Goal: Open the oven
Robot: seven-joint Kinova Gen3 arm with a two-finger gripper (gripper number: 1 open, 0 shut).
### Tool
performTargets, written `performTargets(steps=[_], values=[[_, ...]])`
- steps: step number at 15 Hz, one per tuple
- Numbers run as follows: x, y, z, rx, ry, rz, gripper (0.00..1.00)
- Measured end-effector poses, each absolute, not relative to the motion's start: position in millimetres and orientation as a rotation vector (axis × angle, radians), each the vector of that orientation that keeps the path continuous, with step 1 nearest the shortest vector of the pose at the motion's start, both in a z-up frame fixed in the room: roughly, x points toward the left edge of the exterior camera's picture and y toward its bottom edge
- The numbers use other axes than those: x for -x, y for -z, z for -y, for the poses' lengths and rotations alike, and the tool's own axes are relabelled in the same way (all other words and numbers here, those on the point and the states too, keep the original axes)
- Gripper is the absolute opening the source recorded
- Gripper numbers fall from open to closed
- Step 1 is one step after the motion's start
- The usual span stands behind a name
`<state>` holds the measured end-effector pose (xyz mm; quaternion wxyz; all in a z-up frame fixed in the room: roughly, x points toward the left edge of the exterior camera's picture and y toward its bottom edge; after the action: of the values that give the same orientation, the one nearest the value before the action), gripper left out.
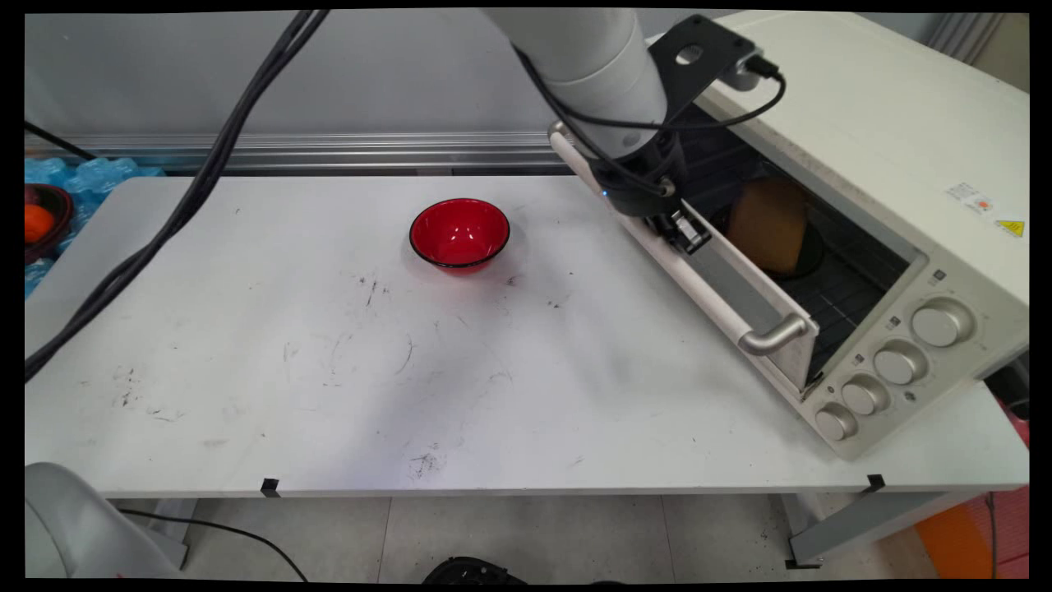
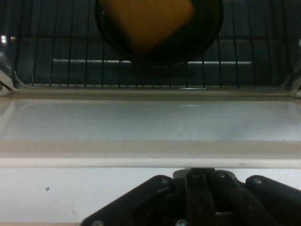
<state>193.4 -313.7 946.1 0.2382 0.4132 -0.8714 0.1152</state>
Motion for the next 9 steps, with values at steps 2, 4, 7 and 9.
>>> performTargets(steps=[2, 4, 7, 9], values=[[-198, -938, 310, -1.123, -0.318, 2.388, 0.0], [-201, -931, 307, -1.114, -0.321, 2.387, 0.0], [-207, -921, 301, -1.102, -0.326, 2.384, 0.0], [-210, -915, 297, -1.093, -0.328, 2.381, 0.0]])
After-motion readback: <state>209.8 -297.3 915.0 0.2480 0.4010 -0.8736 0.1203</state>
